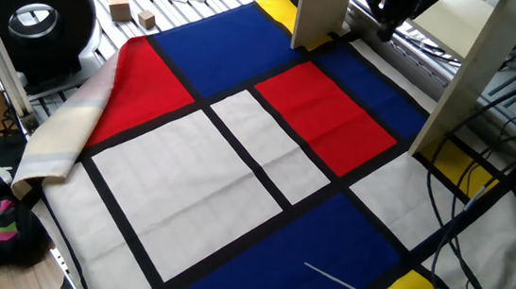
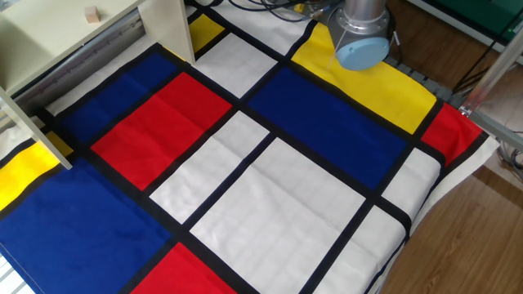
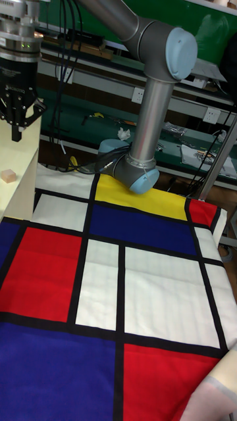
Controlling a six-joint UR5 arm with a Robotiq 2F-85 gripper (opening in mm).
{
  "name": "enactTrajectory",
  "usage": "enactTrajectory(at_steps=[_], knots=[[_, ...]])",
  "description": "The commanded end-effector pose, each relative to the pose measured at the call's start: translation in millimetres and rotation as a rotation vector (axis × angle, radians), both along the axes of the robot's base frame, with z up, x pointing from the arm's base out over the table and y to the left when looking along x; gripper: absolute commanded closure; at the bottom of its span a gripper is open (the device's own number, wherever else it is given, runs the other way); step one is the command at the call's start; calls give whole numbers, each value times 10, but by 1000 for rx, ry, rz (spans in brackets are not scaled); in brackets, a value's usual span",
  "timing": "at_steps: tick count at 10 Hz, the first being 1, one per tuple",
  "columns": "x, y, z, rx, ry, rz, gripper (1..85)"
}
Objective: Take the object down from the shelf
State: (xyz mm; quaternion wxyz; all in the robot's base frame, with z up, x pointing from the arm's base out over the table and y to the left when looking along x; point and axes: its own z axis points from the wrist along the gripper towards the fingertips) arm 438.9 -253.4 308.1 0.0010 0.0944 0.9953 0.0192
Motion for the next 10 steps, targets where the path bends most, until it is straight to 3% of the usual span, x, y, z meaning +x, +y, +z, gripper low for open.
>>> enactTrajectory(at_steps=[1,10], knots=[[2,-5,17,9,-7,-31,847],[239,81,36,49,-92,-126,847]])
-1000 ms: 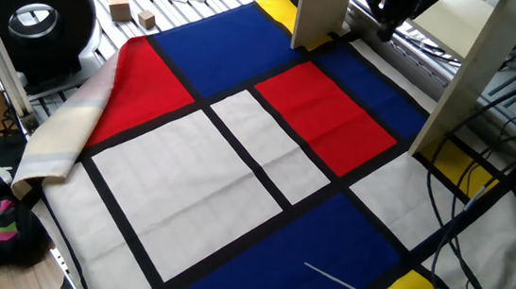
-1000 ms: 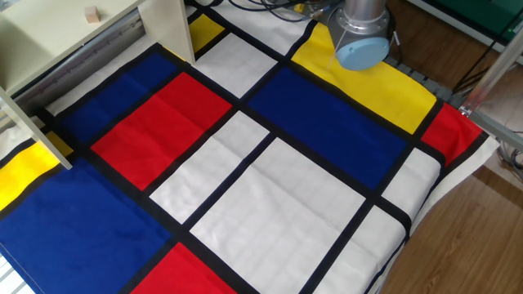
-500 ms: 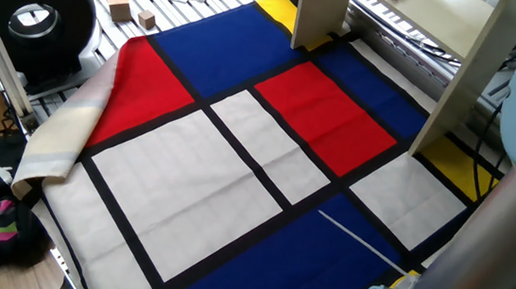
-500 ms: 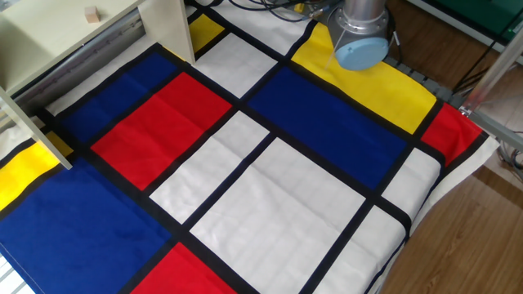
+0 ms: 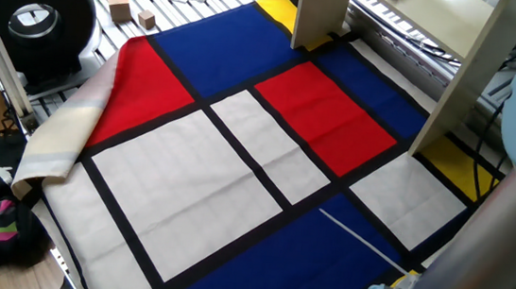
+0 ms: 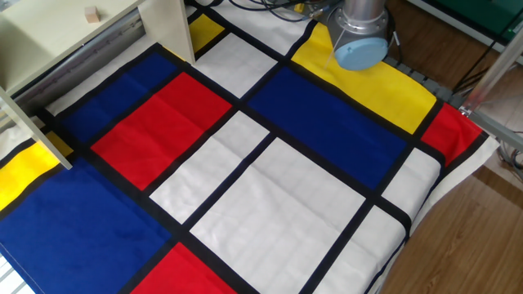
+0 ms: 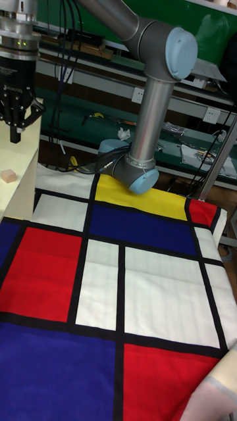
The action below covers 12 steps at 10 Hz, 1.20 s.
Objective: Take the object down from the shelf
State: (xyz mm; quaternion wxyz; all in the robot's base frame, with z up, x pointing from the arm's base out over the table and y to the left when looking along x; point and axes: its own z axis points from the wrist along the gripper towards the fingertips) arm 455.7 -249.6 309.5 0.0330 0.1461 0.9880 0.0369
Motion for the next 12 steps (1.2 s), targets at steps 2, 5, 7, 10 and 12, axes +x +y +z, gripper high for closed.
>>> enactTrajectory(at_steps=[2,5,7,10,12], knots=[[50,51,21,20,-21,-2,847],[55,3,-48,3,14,74,817],[186,16,-147,13,25,119,683],[301,80,-171,12,42,147,623],[303,134,-146,21,45,155,580]])
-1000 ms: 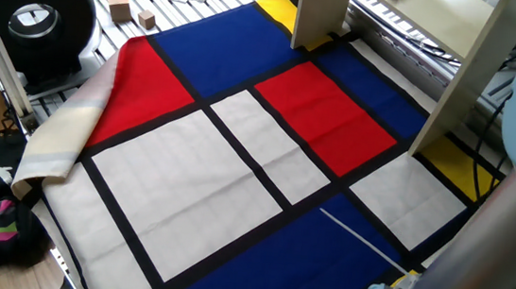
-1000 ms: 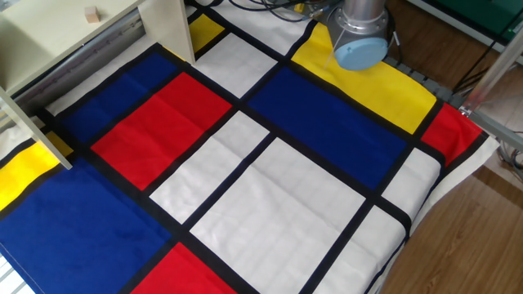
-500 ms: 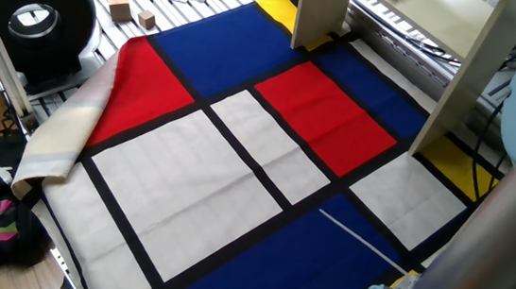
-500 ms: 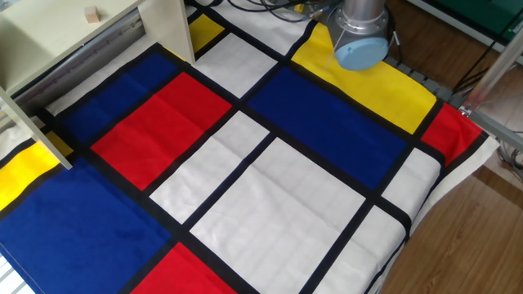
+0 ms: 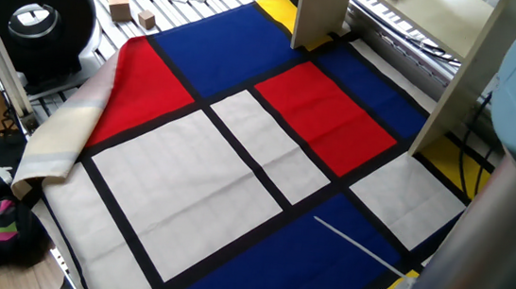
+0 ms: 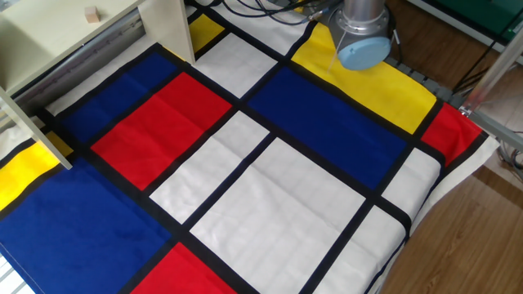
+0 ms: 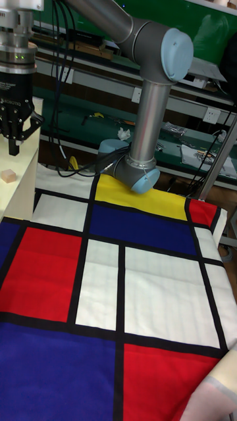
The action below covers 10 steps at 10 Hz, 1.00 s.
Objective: Take the object down from the shelf
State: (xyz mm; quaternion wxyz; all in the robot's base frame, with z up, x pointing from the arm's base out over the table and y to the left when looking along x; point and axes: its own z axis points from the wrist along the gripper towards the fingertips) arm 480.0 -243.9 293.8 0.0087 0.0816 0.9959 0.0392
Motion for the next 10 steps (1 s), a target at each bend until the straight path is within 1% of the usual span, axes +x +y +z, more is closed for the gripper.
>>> enactTrajectory(at_steps=[1,3,6,8,10], knots=[[54,75,11,14,4,26,577],[65,59,7,8,1,29,570],[156,52,4,4,-31,43,563],[141,67,7,11,-26,31,560],[146,45,0,3,-25,27,587]])
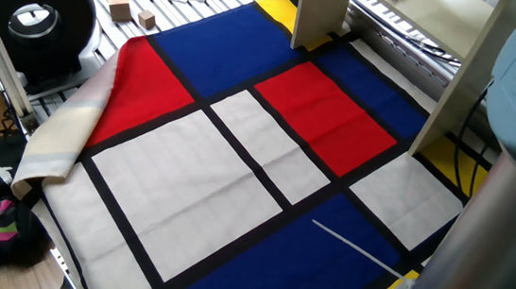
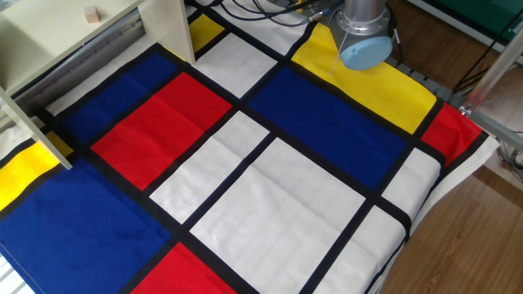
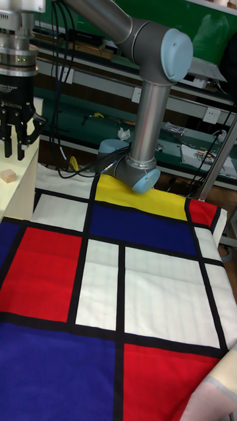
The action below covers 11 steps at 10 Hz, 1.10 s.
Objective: Take the object down from the shelf
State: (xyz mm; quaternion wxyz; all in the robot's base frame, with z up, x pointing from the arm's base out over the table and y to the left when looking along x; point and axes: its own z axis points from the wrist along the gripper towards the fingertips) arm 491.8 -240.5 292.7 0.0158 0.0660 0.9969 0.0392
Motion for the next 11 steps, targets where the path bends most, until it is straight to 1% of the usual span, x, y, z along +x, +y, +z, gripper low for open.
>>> enactTrajectory(at_steps=[1,2,8,11], knots=[[47,3,0,2,-12,-15,613],[79,19,3,9,-24,-22,637],[87,35,5,14,-28,-5,637],[126,58,10,22,-44,6,637]])
